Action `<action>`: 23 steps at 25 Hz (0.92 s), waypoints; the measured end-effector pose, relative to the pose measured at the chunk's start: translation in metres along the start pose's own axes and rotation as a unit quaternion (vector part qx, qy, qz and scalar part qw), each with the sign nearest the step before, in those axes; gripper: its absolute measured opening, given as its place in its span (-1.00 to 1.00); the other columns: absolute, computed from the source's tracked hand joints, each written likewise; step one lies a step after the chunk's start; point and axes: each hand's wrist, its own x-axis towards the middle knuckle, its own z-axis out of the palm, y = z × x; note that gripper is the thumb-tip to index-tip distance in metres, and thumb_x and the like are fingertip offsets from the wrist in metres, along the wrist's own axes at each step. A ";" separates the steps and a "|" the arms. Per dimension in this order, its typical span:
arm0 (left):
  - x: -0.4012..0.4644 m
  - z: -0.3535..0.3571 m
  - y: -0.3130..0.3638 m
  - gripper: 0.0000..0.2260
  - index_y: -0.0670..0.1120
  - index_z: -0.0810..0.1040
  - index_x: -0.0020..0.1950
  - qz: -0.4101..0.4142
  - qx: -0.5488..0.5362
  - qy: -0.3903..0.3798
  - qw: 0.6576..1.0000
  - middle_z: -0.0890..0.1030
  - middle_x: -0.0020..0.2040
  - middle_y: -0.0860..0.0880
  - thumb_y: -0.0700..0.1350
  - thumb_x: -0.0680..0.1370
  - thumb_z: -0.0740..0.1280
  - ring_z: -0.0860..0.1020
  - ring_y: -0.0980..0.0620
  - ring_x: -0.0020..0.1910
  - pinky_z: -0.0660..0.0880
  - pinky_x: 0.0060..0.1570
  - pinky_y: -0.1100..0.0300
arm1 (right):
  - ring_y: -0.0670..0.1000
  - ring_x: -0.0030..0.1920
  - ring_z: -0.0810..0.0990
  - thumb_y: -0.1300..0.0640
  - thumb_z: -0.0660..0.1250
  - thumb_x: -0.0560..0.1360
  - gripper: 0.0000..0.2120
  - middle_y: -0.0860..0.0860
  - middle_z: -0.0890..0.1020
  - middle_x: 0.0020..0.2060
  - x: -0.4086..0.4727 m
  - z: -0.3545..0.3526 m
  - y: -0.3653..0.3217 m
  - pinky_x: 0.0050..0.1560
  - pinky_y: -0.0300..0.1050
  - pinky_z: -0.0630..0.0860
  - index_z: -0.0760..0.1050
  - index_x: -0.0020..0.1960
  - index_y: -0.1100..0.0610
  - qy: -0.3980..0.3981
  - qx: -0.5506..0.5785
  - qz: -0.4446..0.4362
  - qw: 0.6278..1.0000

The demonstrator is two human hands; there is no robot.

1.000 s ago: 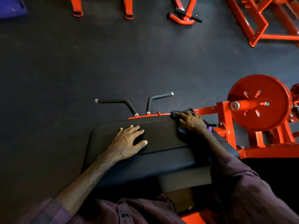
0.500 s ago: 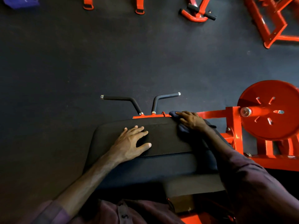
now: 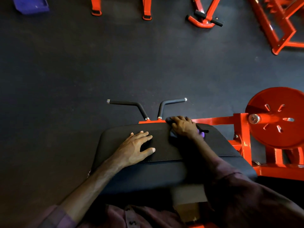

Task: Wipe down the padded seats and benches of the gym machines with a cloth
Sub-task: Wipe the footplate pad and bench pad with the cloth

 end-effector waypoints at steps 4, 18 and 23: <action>-0.003 -0.004 -0.003 -0.39 0.07 0.34 0.65 0.007 0.016 -0.004 1.000 0.21 0.69 0.07 0.29 0.65 0.27 0.06 0.14 0.68 -0.07 0.68 -0.01 | 0.20 0.54 0.36 -0.34 -0.08 0.52 -0.31 -0.02 0.36 0.58 0.001 0.006 -0.003 0.53 0.21 0.28 0.28 0.61 -0.20 -0.025 0.019 -0.104 0.994; -0.039 -0.030 -0.040 -0.40 0.05 0.32 0.66 -0.035 0.038 0.026 0.998 0.22 0.69 0.08 0.30 0.68 0.21 0.07 0.14 0.68 -0.08 0.67 0.00 | 0.29 0.50 0.34 -0.13 0.12 0.67 -0.53 0.02 0.37 0.56 -0.008 0.008 -0.081 0.51 0.27 0.28 0.31 0.58 -0.17 0.008 0.005 -0.022 1.000; -0.049 -0.040 -0.057 -0.41 0.03 0.32 0.65 -0.038 0.012 0.034 0.999 0.24 0.68 0.08 0.27 0.68 0.24 0.08 0.15 0.68 -0.10 0.64 0.05 | 0.26 0.48 0.39 -0.15 0.10 0.67 -0.50 0.02 0.39 0.55 -0.004 0.018 -0.111 0.49 0.28 0.31 0.30 0.60 -0.17 -0.014 0.009 -0.139 0.990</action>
